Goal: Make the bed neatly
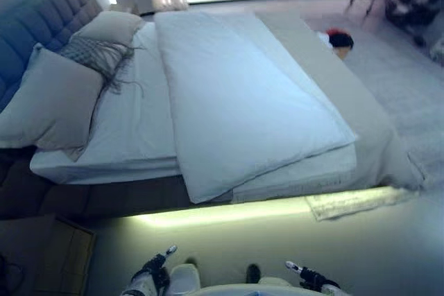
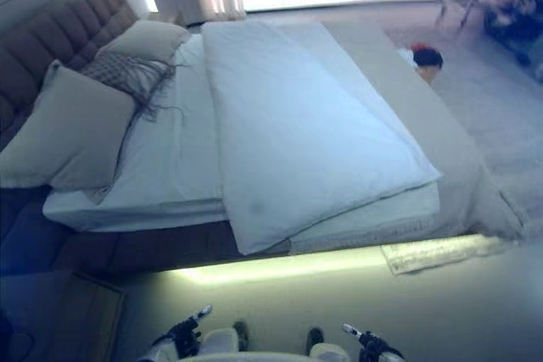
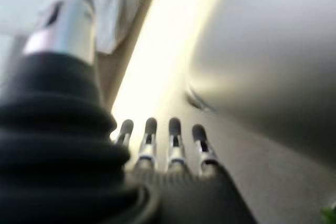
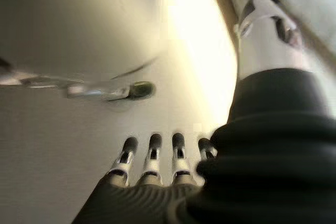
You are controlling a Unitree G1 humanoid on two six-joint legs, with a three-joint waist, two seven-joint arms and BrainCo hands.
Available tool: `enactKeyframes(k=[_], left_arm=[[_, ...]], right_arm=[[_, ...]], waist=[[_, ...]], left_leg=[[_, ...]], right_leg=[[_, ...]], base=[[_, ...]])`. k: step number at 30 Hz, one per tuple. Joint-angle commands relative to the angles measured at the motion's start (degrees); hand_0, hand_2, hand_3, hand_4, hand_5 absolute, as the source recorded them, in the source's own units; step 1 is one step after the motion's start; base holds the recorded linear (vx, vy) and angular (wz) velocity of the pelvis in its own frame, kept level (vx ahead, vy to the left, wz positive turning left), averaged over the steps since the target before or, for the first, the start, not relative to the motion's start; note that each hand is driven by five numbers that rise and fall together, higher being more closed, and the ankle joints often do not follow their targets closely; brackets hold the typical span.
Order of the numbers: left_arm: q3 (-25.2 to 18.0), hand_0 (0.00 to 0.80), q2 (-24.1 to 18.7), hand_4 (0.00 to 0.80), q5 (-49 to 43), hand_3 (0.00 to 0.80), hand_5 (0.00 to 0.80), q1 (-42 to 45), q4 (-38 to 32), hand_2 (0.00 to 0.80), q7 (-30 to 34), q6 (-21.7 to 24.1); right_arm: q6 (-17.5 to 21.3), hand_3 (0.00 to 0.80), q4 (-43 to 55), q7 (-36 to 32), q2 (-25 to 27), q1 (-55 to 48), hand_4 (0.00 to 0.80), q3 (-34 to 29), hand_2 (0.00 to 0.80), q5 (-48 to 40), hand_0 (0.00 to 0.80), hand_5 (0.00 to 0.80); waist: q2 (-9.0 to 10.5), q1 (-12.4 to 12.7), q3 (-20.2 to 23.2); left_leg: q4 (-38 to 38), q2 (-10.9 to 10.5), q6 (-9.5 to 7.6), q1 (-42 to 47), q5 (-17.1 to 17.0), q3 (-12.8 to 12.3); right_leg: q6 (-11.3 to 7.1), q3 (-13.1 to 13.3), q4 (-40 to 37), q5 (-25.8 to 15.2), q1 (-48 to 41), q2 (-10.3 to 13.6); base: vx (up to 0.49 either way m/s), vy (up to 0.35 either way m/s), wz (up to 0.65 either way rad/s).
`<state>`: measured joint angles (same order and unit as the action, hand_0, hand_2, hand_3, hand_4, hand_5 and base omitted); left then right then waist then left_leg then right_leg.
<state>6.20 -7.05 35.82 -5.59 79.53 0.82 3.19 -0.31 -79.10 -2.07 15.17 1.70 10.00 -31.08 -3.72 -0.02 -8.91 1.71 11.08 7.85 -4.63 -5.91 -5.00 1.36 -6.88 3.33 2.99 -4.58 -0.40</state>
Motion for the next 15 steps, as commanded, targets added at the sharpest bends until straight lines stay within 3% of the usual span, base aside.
enactKeyframes(k=[1, 4, 8, 15], left_arm=[[1.02, 0.000, 0.04, 0.000, -1.21, 0.000, 0.000, 3.04, -0.18, 0.000, -1.48, 1.04], [0.48, 0.000, -0.66, 0.000, -1.02, 0.000, 0.000, 3.58, 0.08, 0.000, -1.07, 1.88], [0.74, 0.000, -1.90, 0.000, -1.57, 0.000, 0.000, 2.60, -0.06, 0.000, -0.75, 0.84], [3.14, 0.000, -1.85, 0.000, -4.44, 0.000, 0.000, 1.68, -0.56, 0.000, 0.24, -0.54]], right_arm=[[1.63, 0.000, -0.09, -0.31, -2.50, 1.85, 0.000, -2.01, 0.000, -0.09, 0.000, 0.000], [1.64, 0.000, -0.87, -1.64, -2.94, 1.33, 0.000, -2.69, 0.000, 1.16, 0.000, 0.000], [1.93, 0.000, -0.72, -3.06, -4.27, 0.92, 0.000, -2.45, 0.000, 1.33, 0.000, 0.000], [3.10, 0.000, 1.51, -1.42, -6.62, 1.12, 0.000, -1.37, 0.000, 0.19, 0.000, 0.000]], waist=[[4.14, 2.48, 0.82], [4.59, 2.94, 2.36], [5.14, 3.53, 4.01], [5.63, 3.62, 5.20]], left_leg=[[-5.33, -1.75, -1.80, -2.82, -7.52, -1.66], [-2.89, -2.37, -2.90, -0.96, -4.08, -2.15], [0.26, -2.61, -3.64, -1.44, -2.05, -3.23], [2.17, -4.61, -5.75, -2.33, 0.25, -2.64]], right_leg=[[-3.62, 2.88, -5.10, 0.34, -11.27, 4.37], [-4.99, 1.71, -4.63, 0.85, -12.94, 7.49], [-6.63, -0.11, -3.77, 0.86, -13.94, 10.15], [-9.00, 0.92, -2.22, 0.81, -13.23, 13.07]], base=[[0.282, 0.217, -0.20], [0.319, 0.229, -0.15], [0.282, 0.170, -0.05], [0.179, 0.168, 0.11]])
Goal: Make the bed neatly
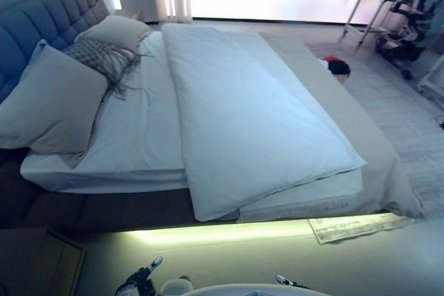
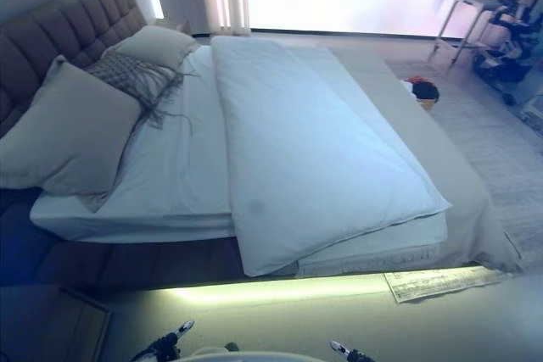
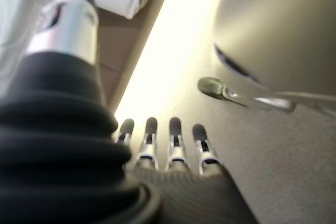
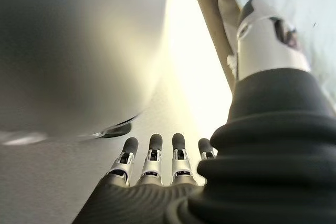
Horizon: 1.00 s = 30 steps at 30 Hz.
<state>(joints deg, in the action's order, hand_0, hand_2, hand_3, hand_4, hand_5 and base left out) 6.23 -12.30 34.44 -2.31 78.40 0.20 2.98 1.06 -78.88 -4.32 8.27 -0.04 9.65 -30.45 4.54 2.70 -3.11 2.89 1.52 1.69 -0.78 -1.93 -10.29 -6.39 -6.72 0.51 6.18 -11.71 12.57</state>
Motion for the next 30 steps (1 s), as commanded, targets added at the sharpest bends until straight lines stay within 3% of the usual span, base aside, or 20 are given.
enactKeyframes(k=[1, 4, 6, 9, 13, 16, 20, 25, 29, 30], left_arm=[[3.90, 0.000, 3.42, 0.000, -3.93, 0.000, 0.000, -1.92, 0.47, 0.000, 1.03, -0.61], [5.98, 0.000, 3.27, 0.000, -4.15, 0.000, 0.000, -2.63, 0.35, 0.000, 0.98, -0.99], [6.18, 0.000, 2.81, 0.000, -4.47, 0.000, 0.000, -2.74, 0.35, 0.000, 0.55, -1.50], [5.89, 0.000, 1.86, 0.000, -2.86, 0.000, 0.000, -4.21, 0.24, 0.000, -0.12, -1.16], [5.30, 0.000, 0.58, 0.000, -1.13, 0.000, 0.000, -8.47, -0.88, 0.000, -1.04, 0.01], [4.87, 0.000, 0.76, 0.000, -1.11, 0.000, 0.000, -8.16, -0.89, 0.000, -3.70, -0.22], [4.82, 0.000, 3.01, 0.000, -3.96, 0.000, 0.000, -5.10, -0.14, 0.000, -3.25, 0.58], [6.34, 0.000, 3.73, 0.000, -4.59, 0.000, 0.000, -3.39, 0.02, 0.000, -3.68, 1.64], [5.38, 0.000, 3.30, 0.000, -0.90, 0.000, 0.000, -3.09, -0.76, 0.000, -4.35, 3.04], [5.00, 0.000, 3.41, 0.000, 0.38, 0.000, 0.000, -3.09, -0.95, 0.000, -4.54, 3.73]], right_arm=[[1.98, 0.000, 1.42, 1.16, 0.23, 3.07, 0.000, -1.14, 0.000, -0.77, 0.000, 0.000], [2.67, 0.000, 1.68, 1.15, 0.79, 3.66, 0.000, -1.39, 0.000, -1.72, 0.000, 0.000], [2.64, 0.000, 1.78, 0.77, 1.34, 3.97, 0.000, -1.37, 0.000, -2.06, 0.000, 0.000], [2.41, 0.000, 1.98, 0.28, 2.06, 6.14, 0.000, -0.40, 0.000, -4.26, 0.000, 0.000], [3.19, 0.000, 2.58, 1.56, 2.12, 12.77, 0.000, 0.23, 0.000, -7.60, 0.000, 0.000], [2.60, 0.000, 3.87, 2.53, 1.42, 12.77, 0.000, 0.70, 0.000, -7.83, 0.000, 0.000], [3.29, 0.000, 4.05, 1.71, 1.15, 9.94, 0.000, 0.51, 0.000, -7.15, 0.000, 0.000], [3.63, 0.000, 3.63, 1.25, 1.65, 8.56, 0.000, 0.61, 0.000, -6.53, 0.000, 0.000], [2.71, 0.000, 3.79, 0.91, 2.18, 9.09, 0.000, 0.36, 0.000, -7.68, 0.000, 0.000], [2.55, 0.000, 4.05, 1.03, 2.51, 9.13, 0.000, 0.26, 0.000, -9.15, 0.000, 0.000]], waist=[[-2.77, 0.73, -0.61], [-3.83, -0.44, -1.72], [-4.64, -1.35, -2.71], [-5.54, -1.84, -4.99], [-3.92, -1.34, -10.09], [-3.29, -1.41, -10.12], [-2.73, -1.05, -7.40], [-3.35, -0.83, -5.63], [-3.17, -1.24, -6.53], [-3.09, -0.99, -7.39]], left_leg=[[0.80, 4.25, -0.35, -6.03, -3.40, 2.78], [0.16, 2.37, -2.56, -4.65, -2.09, 3.08], [-0.20, 1.83, -3.14, -2.94, -1.40, 2.92], [-0.32, 2.30, -1.97, -1.28, -0.98, 2.02], [1.99, 1.85, -0.80, -3.74, 2.13, -0.29], [3.69, 3.12, -0.70, -4.24, 2.53, 0.39], [-0.66, 4.27, 0.55, 0.47, 1.01, 1.56], [-3.69, 4.98, 1.71, 2.75, -0.02, 2.67], [2.47, 5.65, 2.77, 1.18, 1.53, 3.00], [7.34, 5.20, 3.34, -1.20, 0.77, 4.98]], right_leg=[[-1.50, 1.24, 2.54, -2.83, -4.93, 0.82], [-1.20, 2.83, 16.32, -8.93, 3.72, 2.97], [-0.05, 2.77, 20.25, -10.19, 9.63, 2.60], [1.53, 0.33, 14.52, -8.45, 15.50, 1.26], [-1.88, -2.59, 3.26, -17.68, 23.05, 2.84], [-2.01, -1.06, 1.73, -16.82, 21.47, 2.38], [-1.90, -3.83, -2.65, -16.13, 15.22, 1.23], [-1.05, -5.11, -3.02, -14.64, 12.84, -0.13], [-0.04, -5.23, -0.37, -13.52, 14.26, -0.04], [0.58, -4.72, -0.06, -13.17, 14.22, -0.19]], base=[[0.111, 0.199, 0.14], [0.072, 0.202, 0.07], [0.107, 0.151, 0.02], [0.035, -0.055, 0.02], [-0.190, -0.278, 0.06], [0.135, -0.258, 0.18], [0.272, -0.153, 0.43], [0.179, -0.087, 0.04], [0.082, -0.061, 0.02], [0.033, -0.013, 0.08]])
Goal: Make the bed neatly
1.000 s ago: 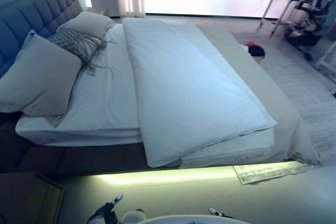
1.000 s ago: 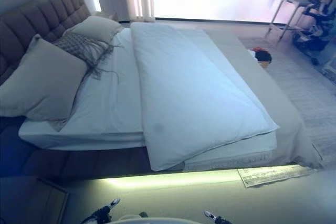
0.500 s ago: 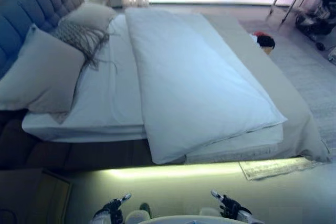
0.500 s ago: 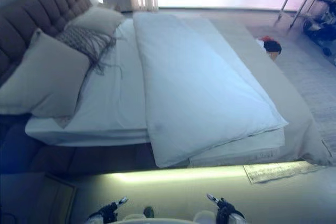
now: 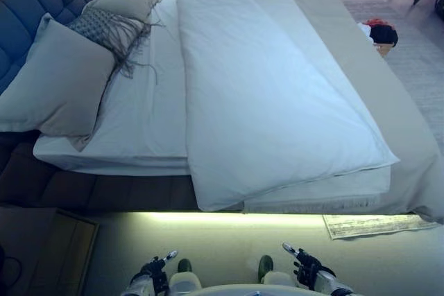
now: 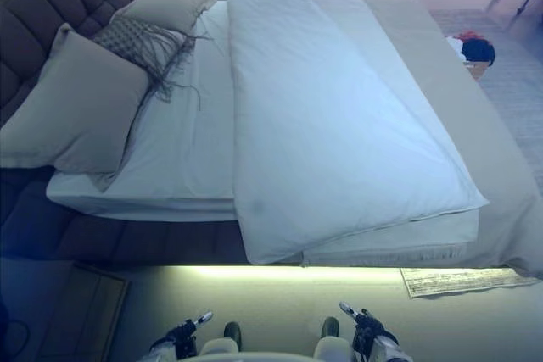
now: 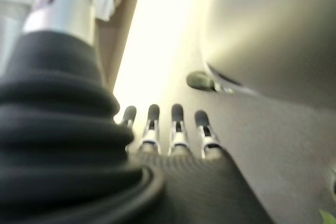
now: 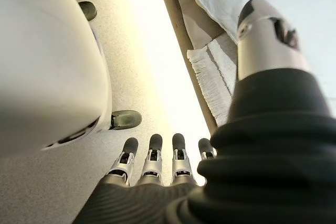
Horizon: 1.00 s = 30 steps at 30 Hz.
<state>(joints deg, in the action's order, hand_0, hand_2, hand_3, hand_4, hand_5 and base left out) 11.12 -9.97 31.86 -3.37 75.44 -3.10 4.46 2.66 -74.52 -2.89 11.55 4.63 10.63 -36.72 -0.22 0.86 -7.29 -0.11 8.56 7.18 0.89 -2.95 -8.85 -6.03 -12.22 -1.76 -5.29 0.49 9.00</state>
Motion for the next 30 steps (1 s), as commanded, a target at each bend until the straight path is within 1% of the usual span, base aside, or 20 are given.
enactKeyframes(k=[1, 2, 3, 4, 6, 8, 10, 12, 15, 16, 19, 23, 30], left_arm=[[-0.31, 0.000, 1.30, 0.000, 3.51, 0.000, 0.000, -2.08, 1.89, 0.000, -0.71, 3.44], [-0.42, 0.000, 1.42, 0.000, 3.99, 0.000, 0.000, -2.22, 1.57, 0.000, -0.37, 4.41], [-0.30, 0.000, 1.43, 0.000, 5.00, 0.000, 0.000, -2.76, 1.33, 0.000, -0.10, 4.83], [-0.42, 0.000, 1.30, 0.000, 4.96, 0.000, 0.000, -3.16, 1.32, 0.000, 0.41, 5.51], [0.53, 0.000, -0.32, 0.000, 4.09, 0.000, 0.000, -5.36, 0.43, 0.000, 0.52, 5.38], [1.05, 0.000, -1.69, 0.000, 8.23, 0.000, 0.000, -8.76, 0.43, 0.000, 0.94, 5.55], [-0.32, 0.000, -2.52, 0.000, 11.68, 0.000, 0.000, -11.48, -0.04, 0.000, 2.14, 5.16], [0.18, 0.000, -2.84, 0.000, 12.76, 0.000, 0.000, -12.96, -0.75, 0.000, 2.99, 5.18], [1.37, 0.000, -2.61, 0.000, 16.33, 0.000, 0.000, -15.10, -3.37, 0.000, 2.71, 5.19], [2.07, 0.000, -2.48, 0.000, 17.31, 0.000, 0.000, -15.66, -4.69, 0.000, 2.61, 5.17], [2.95, 0.000, -2.23, 0.000, 17.23, 0.000, 0.000, -16.13, -6.09, 0.000, 2.08, 4.95], [3.81, 0.000, -1.54, 0.000, 18.09, 0.000, 0.000, -17.37, -7.43, 0.000, 1.22, 4.87], [4.45, 0.000, -1.81, 0.000, 21.30, 0.000, 0.000, -18.56, -10.62, 0.000, -0.19, 5.19]], right_arm=[[1.37, 0.000, 0.13, -0.58, -0.06, 4.88, 0.000, -0.77, 0.000, -5.85, 0.000, 0.000], [1.61, 0.000, 0.56, -0.65, 0.50, 5.65, 0.000, -0.74, 0.000, -7.89, 0.000, 0.000], [2.00, 0.000, 0.64, -0.51, 0.78, 6.73, 0.000, -0.71, 0.000, -9.03, 0.000, 0.000], [3.11, 0.000, 0.28, -0.78, 1.26, 7.90, 0.000, -1.08, 0.000, -10.31, 0.000, 0.000], [4.18, 0.000, 1.81, -2.58, 1.27, 10.24, 0.000, -2.31, 0.000, -15.19, 0.000, 0.000], [4.26, 0.000, 1.98, -4.18, 2.00, 13.77, 0.000, -3.03, 0.000, -19.84, 0.000, 0.000], [4.57, 0.000, 1.64, -4.50, 2.68, 17.59, 0.000, -4.44, 0.000, -23.54, 0.000, 0.000], [5.27, 0.000, 1.98, -4.37, 3.08, 20.26, 0.000, -5.35, 0.000, -26.30, 0.000, 0.000], [3.75, 0.000, 3.07, -2.08, 4.74, 24.94, 0.000, -5.54, 0.000, -27.78, 0.000, 0.000], [2.77, 0.000, 3.14, -1.87, 6.10, 26.70, 0.000, -5.92, 0.000, -29.06, 0.000, 0.000], [1.86, 0.000, 3.05, -1.63, 7.50, 28.77, 0.000, -6.72, 0.000, -31.02, 0.000, 0.000], [1.79, 0.000, 2.17, 0.12, 9.39, 32.19, 0.000, -7.18, 0.000, -30.29, 0.000, 0.000], [1.96, 0.000, 2.97, 0.26, 13.03, 37.16, 0.000, -8.51, 0.000, -34.18, 0.000, 0.000]], waist=[[1.33, 1.49, -4.80], [0.77, 2.00, -6.09], [0.16, 2.23, -7.10], [-0.95, 1.84, -8.54], [-1.43, 1.52, -11.87], [-1.97, 1.68, -14.09], [-2.35, 1.86, -15.44], [-2.60, 1.98, -16.22], [-3.11, 1.95, -17.46], [-3.40, 2.09, -17.96], [-3.76, 2.42, -18.07], [-4.37, 2.73, -18.96], [-4.85, 2.95, -19.78]], left_leg=[[14.97, -2.64, -1.25, -6.60, -0.14, 6.79], [14.87, -3.01, -0.61, -8.92, -1.31, 9.23], [11.02, -2.38, -0.53, -9.42, -1.52, 9.49], [7.15, -0.53, -1.21, -9.70, -2.28, 7.80], [7.68, -0.72, -2.05, -11.94, -1.57, 8.00], [9.34, -0.88, -1.62, -15.18, -1.21, 8.18], [10.97, -1.26, -1.43, -18.26, -0.65, 7.90], [13.25, -1.90, -1.29, -21.47, -0.06, 8.13], [16.39, -2.32, -0.94, -26.66, 0.40, 8.28], [17.84, -2.47, -0.97, -28.81, 0.78, 8.47], [19.84, -2.67, -1.13, -31.77, 1.38, 8.77], [23.05, -2.98, -1.61, -35.84, 2.61, 9.16], [27.62, -3.29, -2.56, -41.63, 3.83, 9.01]], right_leg=[[0.90, 1.55, 2.30, -1.13, 1.76, 3.19], [1.07, 2.49, 2.71, -0.49, 1.98, 3.04], [0.78, 3.10, 3.40, -0.01, 2.69, 3.06], [0.61, 3.13, 6.81, 1.53, 4.86, 3.15], [-0.56, 3.67, 12.55, 1.83, 10.83, 4.97], [-1.03, 3.87, 14.81, 1.77, 14.77, 6.36], [-1.44, 3.86, 15.84, 1.59, 17.98, 7.46], [-1.59, 4.01, 17.16, 1.87, 20.56, 7.89], [-1.61, 4.82, 19.75, 2.55, 25.29, 7.96], [-1.43, 5.00, 20.99, 3.02, 27.22, 7.97], [-1.20, 5.15, 23.05, 3.73, 30.15, 7.74], [-0.71, 5.35, 26.67, 4.80, 34.74, 7.33], [-0.05, 5.44, 30.18, 4.94, 41.10, 6.85]], base=[[0.005, 0.043, 0.12], [-0.066, 0.114, 0.17], [-0.085, 0.178, 0.11], [-0.112, 0.182, -0.08], [-0.198, 0.126, -0.18], [-0.219, 0.019, -0.06], [-0.132, -0.013, 0.18], [-0.106, -0.012, 0.19], [-0.118, 0.006, 0.06], [-0.093, -0.004, 0.03], [-0.058, -0.012, 0.09], [-0.054, 0.012, 0.10], [-0.024, 0.009, 0.04]])
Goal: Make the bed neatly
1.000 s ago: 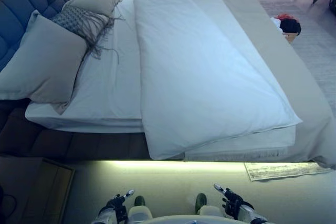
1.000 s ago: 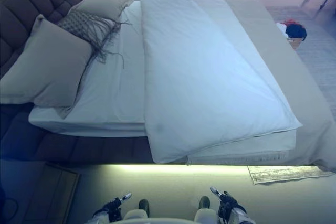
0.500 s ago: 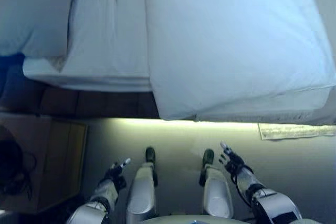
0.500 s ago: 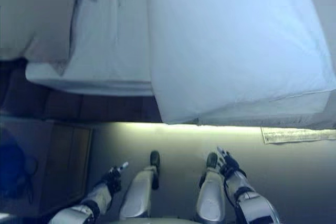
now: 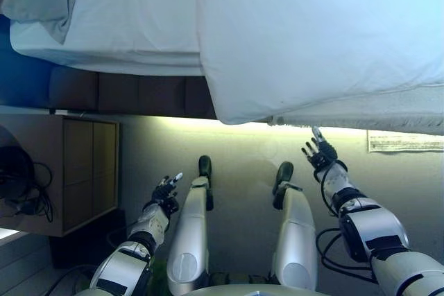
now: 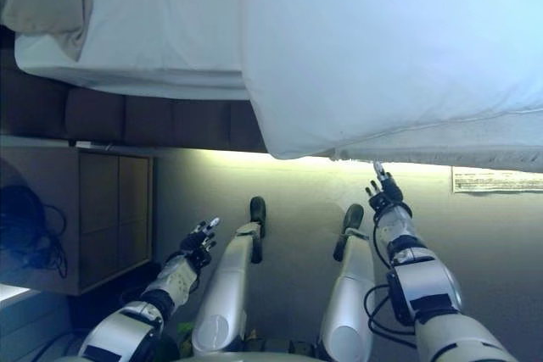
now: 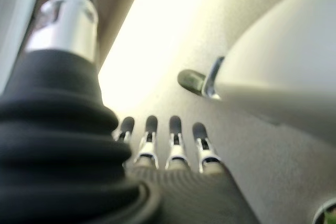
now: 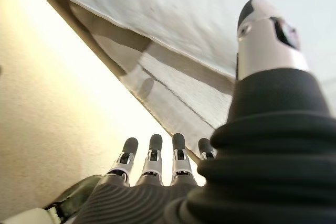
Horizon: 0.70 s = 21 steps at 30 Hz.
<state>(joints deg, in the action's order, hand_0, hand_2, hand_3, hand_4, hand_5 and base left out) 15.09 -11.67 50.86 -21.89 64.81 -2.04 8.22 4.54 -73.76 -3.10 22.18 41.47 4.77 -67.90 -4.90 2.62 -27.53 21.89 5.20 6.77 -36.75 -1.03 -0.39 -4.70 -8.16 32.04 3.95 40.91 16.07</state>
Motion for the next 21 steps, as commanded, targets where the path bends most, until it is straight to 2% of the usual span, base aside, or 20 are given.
enactKeyframes(k=[1, 13, 14, 21], left_arm=[[0.40, 0.000, -0.18, 0.000, 2.66, 0.000, 0.000, -0.05, -0.41, 0.000, -1.59, 1.65], [-0.84, 0.000, -1.88, 0.000, 7.20, 0.000, 0.000, 1.68, -6.34, 0.000, -1.51, 4.36], [-0.85, 0.000, -2.02, 0.000, 7.60, 0.000, 0.000, 2.06, -6.96, 0.000, -1.50, 4.62], [-1.47, 0.000, -3.11, 0.000, 10.13, 0.000, 0.000, 5.87, -10.08, 0.000, 0.01, 6.66]], right_arm=[[-0.07, 0.000, 2.39, 0.68, 3.05, 1.05, 0.000, -3.03, 0.000, -3.54, 0.000, 0.000], [0.46, 0.000, 3.55, 3.40, 10.12, 10.17, 0.000, -5.28, 0.000, -6.02, 0.000, 0.000], [0.60, 0.000, 3.70, 3.62, 10.73, 11.03, 0.000, -5.25, 0.000, -5.71, 0.000, 0.000], [0.41, 0.000, 5.08, 4.96, 15.24, 17.23, 0.000, -4.45, 0.000, -3.86, 0.000, 0.000]], waist=[[-0.26, 1.25, 0.35], [-1.91, 2.58, -0.45], [-2.09, 2.77, -0.26], [-2.89, 3.82, -0.32]], left_leg=[[6.53, 0.02, -2.32, -4.92, 2.21, 0.67], [13.14, -1.11, -3.73, -14.11, 4.22, 1.93], [13.77, -1.18, -3.59, -14.19, 5.85, 2.34], [15.76, -1.90, -3.84, -17.95, 6.01, 3.05]], right_leg=[[-1.28, 1.60, -2.89, -4.25, 1.69, -0.18], [-0.43, 3.88, 4.78, -2.89, 11.31, -0.46], [-0.91, 4.43, 5.85, -1.31, 11.56, -0.79], [-0.34, 5.38, 9.13, -0.40, 15.41, -1.26]], base=[[0.000, 0.000, 0.00], [0.011, 0.003, 0.00], [0.108, 0.006, 0.01], [0.024, 0.012, 0.00]])
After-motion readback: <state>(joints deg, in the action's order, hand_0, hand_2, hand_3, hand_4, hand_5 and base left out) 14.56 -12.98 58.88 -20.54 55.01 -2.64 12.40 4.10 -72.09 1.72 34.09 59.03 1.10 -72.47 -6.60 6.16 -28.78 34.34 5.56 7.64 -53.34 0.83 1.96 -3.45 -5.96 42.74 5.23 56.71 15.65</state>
